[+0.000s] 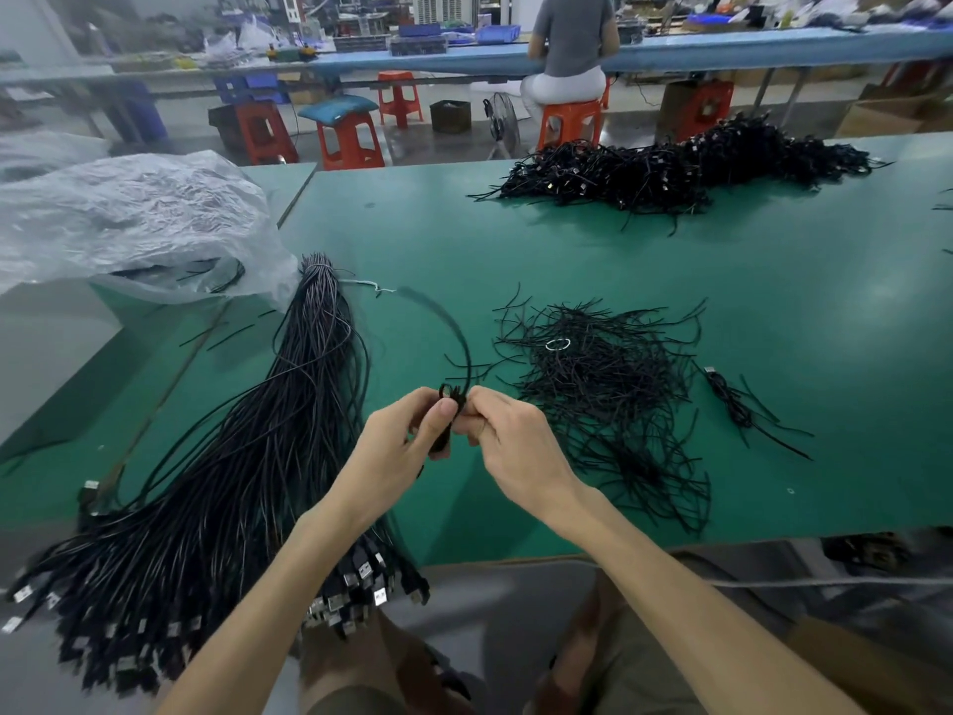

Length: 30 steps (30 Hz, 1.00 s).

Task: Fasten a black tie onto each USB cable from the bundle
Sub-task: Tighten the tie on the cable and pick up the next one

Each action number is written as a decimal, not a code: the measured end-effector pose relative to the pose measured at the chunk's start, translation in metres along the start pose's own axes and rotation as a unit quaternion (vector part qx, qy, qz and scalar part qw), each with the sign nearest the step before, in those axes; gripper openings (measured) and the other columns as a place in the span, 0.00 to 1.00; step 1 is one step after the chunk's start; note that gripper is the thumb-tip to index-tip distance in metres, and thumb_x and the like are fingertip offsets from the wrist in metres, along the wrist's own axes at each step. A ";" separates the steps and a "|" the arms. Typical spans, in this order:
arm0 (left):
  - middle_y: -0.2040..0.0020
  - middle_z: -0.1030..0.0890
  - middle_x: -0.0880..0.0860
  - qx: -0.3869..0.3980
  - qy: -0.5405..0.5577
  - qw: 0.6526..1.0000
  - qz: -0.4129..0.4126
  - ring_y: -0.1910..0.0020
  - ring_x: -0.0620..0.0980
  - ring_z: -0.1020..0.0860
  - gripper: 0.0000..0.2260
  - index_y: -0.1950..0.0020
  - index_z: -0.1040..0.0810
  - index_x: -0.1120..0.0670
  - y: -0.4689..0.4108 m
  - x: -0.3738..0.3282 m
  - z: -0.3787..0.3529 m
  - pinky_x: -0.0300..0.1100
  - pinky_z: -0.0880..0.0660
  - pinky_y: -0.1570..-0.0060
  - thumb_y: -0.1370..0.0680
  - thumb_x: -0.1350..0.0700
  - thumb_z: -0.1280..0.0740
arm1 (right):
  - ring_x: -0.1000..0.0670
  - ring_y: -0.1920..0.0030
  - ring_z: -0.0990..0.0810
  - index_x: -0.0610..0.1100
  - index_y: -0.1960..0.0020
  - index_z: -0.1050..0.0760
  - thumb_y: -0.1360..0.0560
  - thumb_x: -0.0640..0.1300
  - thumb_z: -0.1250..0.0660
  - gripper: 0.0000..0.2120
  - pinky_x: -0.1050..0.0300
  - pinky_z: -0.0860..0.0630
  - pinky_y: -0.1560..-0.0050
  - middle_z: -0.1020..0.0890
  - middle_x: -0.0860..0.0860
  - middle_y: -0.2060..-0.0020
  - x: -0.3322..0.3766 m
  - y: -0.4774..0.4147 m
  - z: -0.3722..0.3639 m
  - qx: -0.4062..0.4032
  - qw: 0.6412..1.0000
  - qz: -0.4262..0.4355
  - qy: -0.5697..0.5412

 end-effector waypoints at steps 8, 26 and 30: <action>0.73 0.22 0.52 0.058 0.123 0.975 0.177 0.73 0.50 0.25 0.09 0.38 0.22 0.56 -0.005 0.024 -0.003 0.38 0.28 0.72 0.15 0.53 0.37 | 0.49 0.68 0.27 0.41 0.56 0.27 0.19 0.40 0.32 0.08 0.57 0.32 0.65 0.24 0.53 0.65 0.010 0.003 -0.003 -0.010 0.992 0.075 0.099; 0.45 0.16 0.61 0.143 0.220 0.965 0.000 0.47 0.56 0.19 0.18 0.29 0.23 0.57 0.015 -0.013 0.013 0.45 0.22 0.50 0.18 0.64 0.33 | 0.53 0.67 0.30 0.40 0.57 0.27 0.19 0.40 0.33 0.09 0.54 0.28 0.69 0.23 0.50 0.64 0.018 0.004 0.015 -0.080 0.985 0.111 0.109; 0.43 0.18 0.54 0.032 0.132 0.991 -0.017 0.43 0.48 0.19 0.13 0.39 0.16 0.53 0.005 -0.011 0.019 0.39 0.23 0.46 0.24 0.55 0.28 | 0.53 0.68 0.31 0.39 0.57 0.27 0.20 0.38 0.31 0.08 0.53 0.28 0.69 0.22 0.50 0.63 0.016 0.005 0.012 -0.079 0.986 0.099 0.107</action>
Point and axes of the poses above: each hand's wrist, its own y-axis away from the middle knuckle, its own z-axis out of the back of the hand, x = y × z, the point moved 8 cm from there along -y, towards the middle knuckle
